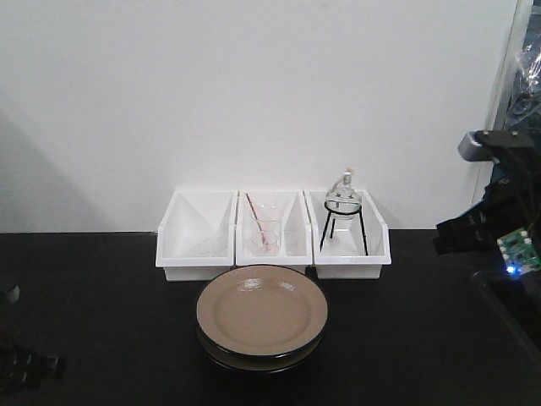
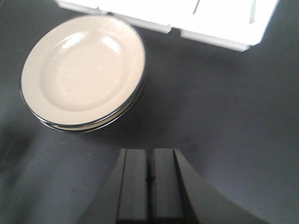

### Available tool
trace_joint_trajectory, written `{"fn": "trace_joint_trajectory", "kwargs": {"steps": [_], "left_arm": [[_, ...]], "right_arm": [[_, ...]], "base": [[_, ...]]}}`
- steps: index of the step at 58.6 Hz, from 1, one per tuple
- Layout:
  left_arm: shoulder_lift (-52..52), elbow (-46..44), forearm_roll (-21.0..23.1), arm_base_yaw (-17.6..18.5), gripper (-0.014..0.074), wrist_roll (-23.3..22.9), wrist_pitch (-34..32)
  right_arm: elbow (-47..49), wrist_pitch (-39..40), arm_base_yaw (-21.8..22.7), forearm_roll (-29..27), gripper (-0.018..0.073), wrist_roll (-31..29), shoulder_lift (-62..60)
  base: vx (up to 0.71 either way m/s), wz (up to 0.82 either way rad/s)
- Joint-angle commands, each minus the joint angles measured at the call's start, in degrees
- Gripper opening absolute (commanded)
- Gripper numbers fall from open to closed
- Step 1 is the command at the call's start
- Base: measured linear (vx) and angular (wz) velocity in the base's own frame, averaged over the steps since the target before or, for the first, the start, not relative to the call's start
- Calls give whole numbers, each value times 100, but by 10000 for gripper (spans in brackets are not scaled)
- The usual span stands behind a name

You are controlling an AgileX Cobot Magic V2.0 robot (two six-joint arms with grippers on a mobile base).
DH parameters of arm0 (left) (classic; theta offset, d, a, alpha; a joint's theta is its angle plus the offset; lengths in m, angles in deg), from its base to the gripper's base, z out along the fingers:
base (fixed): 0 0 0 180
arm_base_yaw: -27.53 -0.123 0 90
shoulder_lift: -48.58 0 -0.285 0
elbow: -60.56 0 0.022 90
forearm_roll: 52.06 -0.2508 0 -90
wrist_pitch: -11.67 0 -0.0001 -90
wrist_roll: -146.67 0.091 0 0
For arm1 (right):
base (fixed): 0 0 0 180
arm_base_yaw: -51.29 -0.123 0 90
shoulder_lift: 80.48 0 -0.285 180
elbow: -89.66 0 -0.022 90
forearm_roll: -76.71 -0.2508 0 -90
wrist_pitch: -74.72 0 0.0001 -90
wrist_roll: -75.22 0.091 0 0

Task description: Arrange circular plates on left workspace

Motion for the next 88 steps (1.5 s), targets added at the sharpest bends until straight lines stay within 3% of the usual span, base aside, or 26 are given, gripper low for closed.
{"fn": "trace_joint_trajectory", "kwargs": {"steps": [1, 9, 17, 24, 35, 45, 52, 62, 77, 88], "left_arm": [[-525, -295, -15, 13, 0, -73, -171], [-1152, -262, -9, 19, 0, 72, -374], [-1923, -257, -3, 19, 0, 584, -490], [-2606, -67, 58, 19, 0, 768, -677], [-3935, 1096, 937, 19, 0, 960, -1550], [-5015, 2308, 1753, 19, 0, 1581, -1907], [-5451, 2939, 1950, 19, 0, 1865, -2374], [-5548, 3190, 1950, 19, 0, 1865, -2883], [-5548, 3190, 1950, 14, 0, 1865, -2812], [-5548, 3190, 1950, 14, 0, 1865, -2812]], "right_arm": [[176, 229, 13, 50, -4, 82, -583], [-427, 850, 13, 55, -4, 37, -1251], [-1791, 1941, 13, 4, -4, -320, -2296], [-3223, 3236, 13, -345, -4, -827, -3479], [-4770, 4452, 13, -1052, 0, -1361, -5008], [-5775, 4947, 13, -1316, 0, -1505, -5784], [-6127, 5611, 13, -1490, 0, -1505, -5820], [-6146, 6472, 13, -2113, 0, -1475, -5594], [-6146, 6543, 13, -2891, 0, -1475, -5542], [-6146, 6543, 13, -2920, 0, -1475, -5542]], "base": [[0, 0], [0, 0], [0, 0], [0, 0], [0, 0], [0, 0], [0, 0], [0, 0], [0, 0], [0, 0]]}}
